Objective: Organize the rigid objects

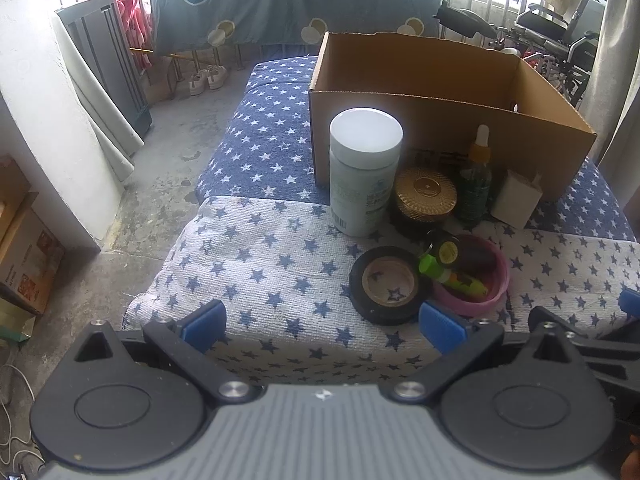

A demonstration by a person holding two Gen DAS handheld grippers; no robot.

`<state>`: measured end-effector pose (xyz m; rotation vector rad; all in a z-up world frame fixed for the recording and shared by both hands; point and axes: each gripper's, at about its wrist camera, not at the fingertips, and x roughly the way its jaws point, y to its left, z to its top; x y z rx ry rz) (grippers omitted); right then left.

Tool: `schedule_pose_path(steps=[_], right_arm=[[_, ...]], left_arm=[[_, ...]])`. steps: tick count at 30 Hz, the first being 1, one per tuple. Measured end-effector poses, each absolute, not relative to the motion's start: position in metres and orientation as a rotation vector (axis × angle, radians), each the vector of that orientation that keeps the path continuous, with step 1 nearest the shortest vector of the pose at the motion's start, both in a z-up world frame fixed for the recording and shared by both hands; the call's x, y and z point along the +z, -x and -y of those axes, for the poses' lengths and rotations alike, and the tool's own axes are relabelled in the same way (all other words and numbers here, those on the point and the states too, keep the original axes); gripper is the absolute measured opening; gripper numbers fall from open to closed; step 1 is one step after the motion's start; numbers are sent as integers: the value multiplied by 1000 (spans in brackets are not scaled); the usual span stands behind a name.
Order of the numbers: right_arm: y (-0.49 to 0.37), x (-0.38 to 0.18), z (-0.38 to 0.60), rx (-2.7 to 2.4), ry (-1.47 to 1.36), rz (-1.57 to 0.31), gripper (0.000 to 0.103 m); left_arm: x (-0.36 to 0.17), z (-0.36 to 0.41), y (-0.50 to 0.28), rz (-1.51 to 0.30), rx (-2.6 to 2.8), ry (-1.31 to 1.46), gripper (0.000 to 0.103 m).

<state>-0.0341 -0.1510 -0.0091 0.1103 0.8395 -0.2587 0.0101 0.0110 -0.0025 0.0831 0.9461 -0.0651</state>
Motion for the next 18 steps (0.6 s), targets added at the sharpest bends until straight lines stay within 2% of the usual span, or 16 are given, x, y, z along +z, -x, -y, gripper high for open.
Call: schedule_pose_path(steps=[18], right_arm=[[30, -6, 155, -246, -82, -840, 102]], left_arm=[[-2, -9, -10, -952, -25, -92, 103]])
